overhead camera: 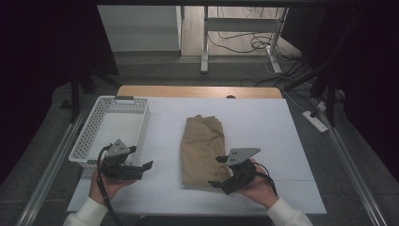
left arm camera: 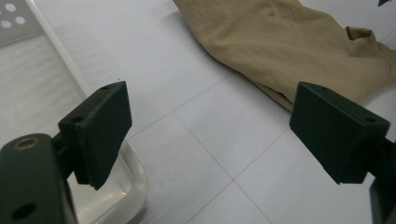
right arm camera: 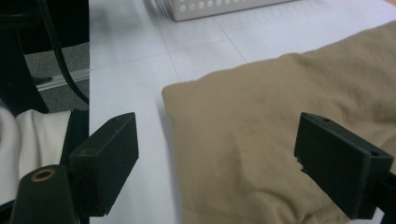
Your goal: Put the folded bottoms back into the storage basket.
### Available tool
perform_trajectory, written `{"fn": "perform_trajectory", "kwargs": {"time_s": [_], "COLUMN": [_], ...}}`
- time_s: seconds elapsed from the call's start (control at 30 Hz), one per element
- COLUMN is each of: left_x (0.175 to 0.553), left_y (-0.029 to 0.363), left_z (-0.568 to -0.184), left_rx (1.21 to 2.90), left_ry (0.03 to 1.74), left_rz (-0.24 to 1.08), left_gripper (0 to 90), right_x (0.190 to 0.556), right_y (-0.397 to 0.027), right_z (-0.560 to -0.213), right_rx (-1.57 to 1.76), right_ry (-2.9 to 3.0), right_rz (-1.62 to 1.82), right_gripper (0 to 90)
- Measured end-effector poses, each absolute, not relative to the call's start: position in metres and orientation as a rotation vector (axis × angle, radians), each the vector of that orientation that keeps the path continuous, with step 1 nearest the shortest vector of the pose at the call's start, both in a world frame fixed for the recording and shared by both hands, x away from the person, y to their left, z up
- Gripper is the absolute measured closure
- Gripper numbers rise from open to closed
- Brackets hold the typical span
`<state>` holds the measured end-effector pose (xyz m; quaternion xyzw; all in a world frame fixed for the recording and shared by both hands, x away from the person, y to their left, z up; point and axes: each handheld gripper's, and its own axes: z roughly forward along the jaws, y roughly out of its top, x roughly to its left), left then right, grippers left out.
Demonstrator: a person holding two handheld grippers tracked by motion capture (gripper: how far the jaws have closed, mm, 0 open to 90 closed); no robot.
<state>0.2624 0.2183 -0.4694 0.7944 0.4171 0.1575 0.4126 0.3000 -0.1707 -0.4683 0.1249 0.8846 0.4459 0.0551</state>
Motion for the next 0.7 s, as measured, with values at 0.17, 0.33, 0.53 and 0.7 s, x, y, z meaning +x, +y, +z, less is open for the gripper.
{"fn": "perform_trajectory", "kwargs": {"time_s": [0.17,0.33,0.53,0.7], "left_x": [0.263,0.263,0.263,0.263], "left_y": [0.218,0.218,0.216,0.215], "left_z": [-0.469,-0.471,-0.472,-0.473], "left_rx": [2.0,2.004,2.016,2.02], "left_ry": [1.045,1.044,1.039,1.037], "left_rz": [0.397,0.395,0.396,0.388], "left_gripper": [13.7,13.7,13.7,14.0], "right_x": [0.297,0.295,0.291,0.291], "right_y": [-0.172,-0.166,-0.159,-0.155], "right_z": [-0.473,-0.479,-0.487,-0.492], "right_rx": [0.385,0.358,0.321,0.303], "right_ry": [2.706,2.747,2.789,2.813], "right_rz": [1.325,1.27,1.196,1.143], "right_gripper": [13.8,14.0,14.8,14.8]}}
